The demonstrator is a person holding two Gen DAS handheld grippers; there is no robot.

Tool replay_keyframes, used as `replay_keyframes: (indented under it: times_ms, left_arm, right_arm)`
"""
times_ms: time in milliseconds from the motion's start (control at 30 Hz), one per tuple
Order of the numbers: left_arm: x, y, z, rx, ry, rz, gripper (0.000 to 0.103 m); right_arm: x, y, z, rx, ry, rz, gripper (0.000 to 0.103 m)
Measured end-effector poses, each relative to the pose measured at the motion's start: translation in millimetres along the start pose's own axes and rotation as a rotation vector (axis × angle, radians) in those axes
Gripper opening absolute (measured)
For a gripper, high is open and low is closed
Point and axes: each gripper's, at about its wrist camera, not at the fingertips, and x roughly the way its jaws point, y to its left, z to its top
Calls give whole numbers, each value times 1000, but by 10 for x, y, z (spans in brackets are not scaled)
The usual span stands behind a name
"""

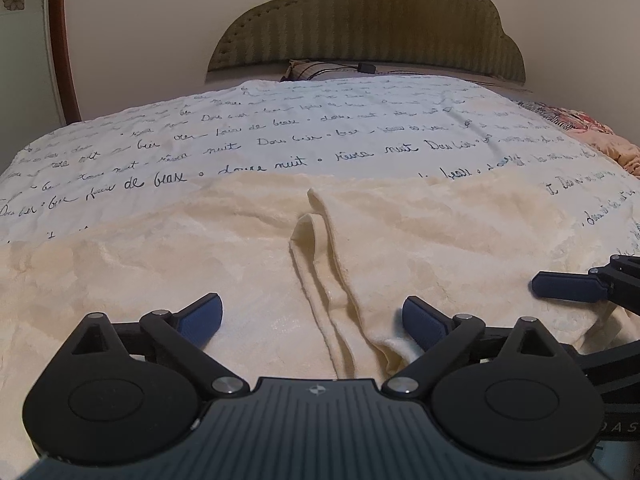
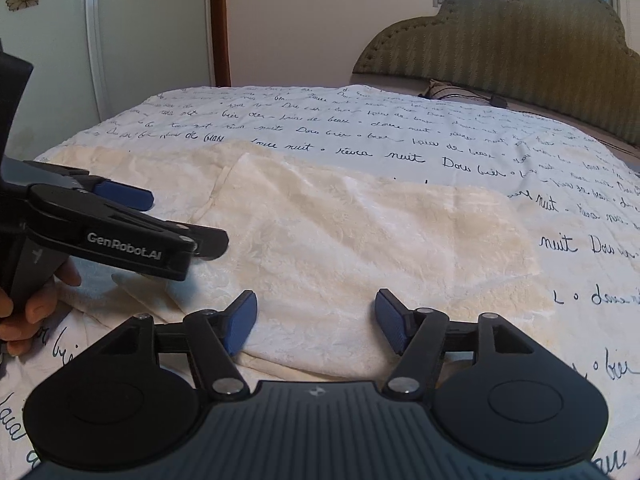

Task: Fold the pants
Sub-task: 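Release the pants with the left gripper and pull both grippers back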

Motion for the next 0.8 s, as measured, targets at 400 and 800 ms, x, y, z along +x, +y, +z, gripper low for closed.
replay_keyframes:
  times_ms: [400,800]
  left_arm:
    - [-161,93,-107,-16,-18,28,102]
    - [-352,345,-269,-48,7,84,101]
  right_arm:
    - [4,-76,-90,35,-39,31,68]
    - [-105,125,178,-32,24,-23,79]
